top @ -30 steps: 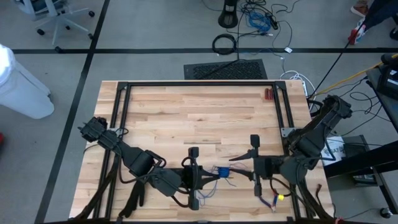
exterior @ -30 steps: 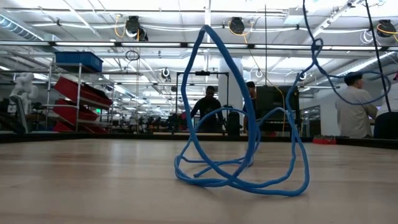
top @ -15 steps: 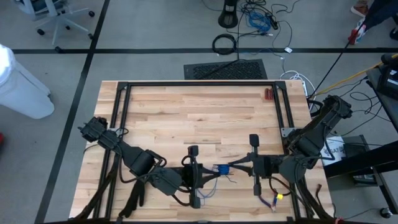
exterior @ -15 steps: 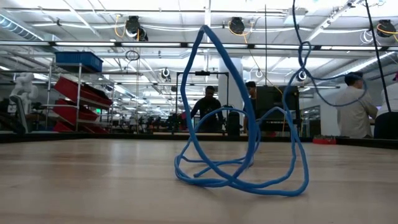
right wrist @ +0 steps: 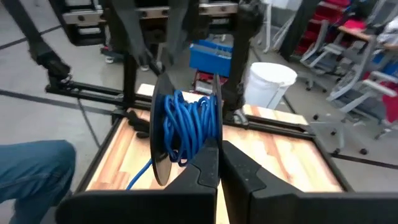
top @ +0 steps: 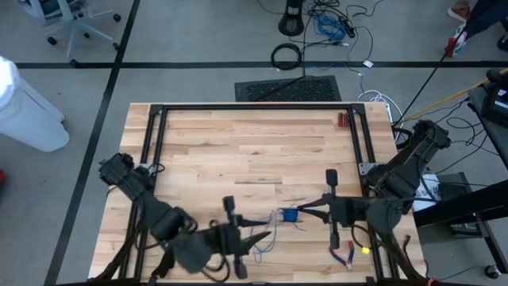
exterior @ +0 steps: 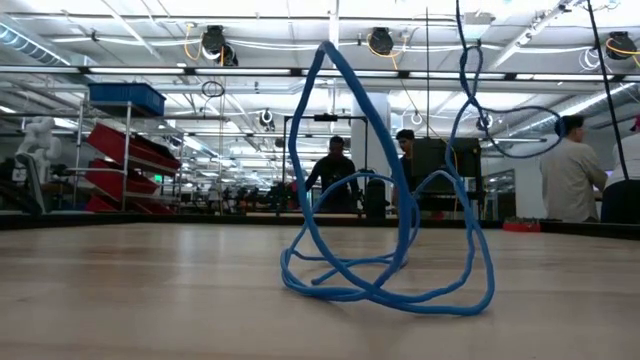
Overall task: Coil cords
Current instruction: Coil the blue wire onto the black spool
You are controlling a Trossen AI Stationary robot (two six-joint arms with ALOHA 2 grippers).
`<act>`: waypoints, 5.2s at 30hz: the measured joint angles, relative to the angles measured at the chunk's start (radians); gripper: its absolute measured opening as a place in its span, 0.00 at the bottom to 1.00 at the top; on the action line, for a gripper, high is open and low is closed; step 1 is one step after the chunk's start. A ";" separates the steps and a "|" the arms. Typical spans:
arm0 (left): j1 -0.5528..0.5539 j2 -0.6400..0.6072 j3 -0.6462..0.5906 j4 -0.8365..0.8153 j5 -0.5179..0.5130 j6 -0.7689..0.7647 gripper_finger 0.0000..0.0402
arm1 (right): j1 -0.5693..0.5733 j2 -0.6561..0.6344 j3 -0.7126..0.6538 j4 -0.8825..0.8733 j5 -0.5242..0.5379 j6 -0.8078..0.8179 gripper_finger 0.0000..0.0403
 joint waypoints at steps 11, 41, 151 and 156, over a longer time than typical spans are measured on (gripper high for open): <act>0.015 0.143 -0.004 0.200 -0.083 0.088 0.27 | 0.128 -0.036 0.000 0.144 0.236 -0.166 0.00; 0.104 0.335 -0.004 -0.030 -0.056 -0.369 0.27 | 0.244 -0.058 0.000 0.291 0.490 -0.446 0.00; -0.623 0.045 0.008 -0.003 -0.666 0.009 0.00 | 0.237 -0.083 0.000 0.042 0.710 -0.246 0.00; -0.639 0.045 0.008 -0.003 -0.665 0.026 0.00 | 0.227 -0.120 0.000 0.010 0.735 -0.232 0.00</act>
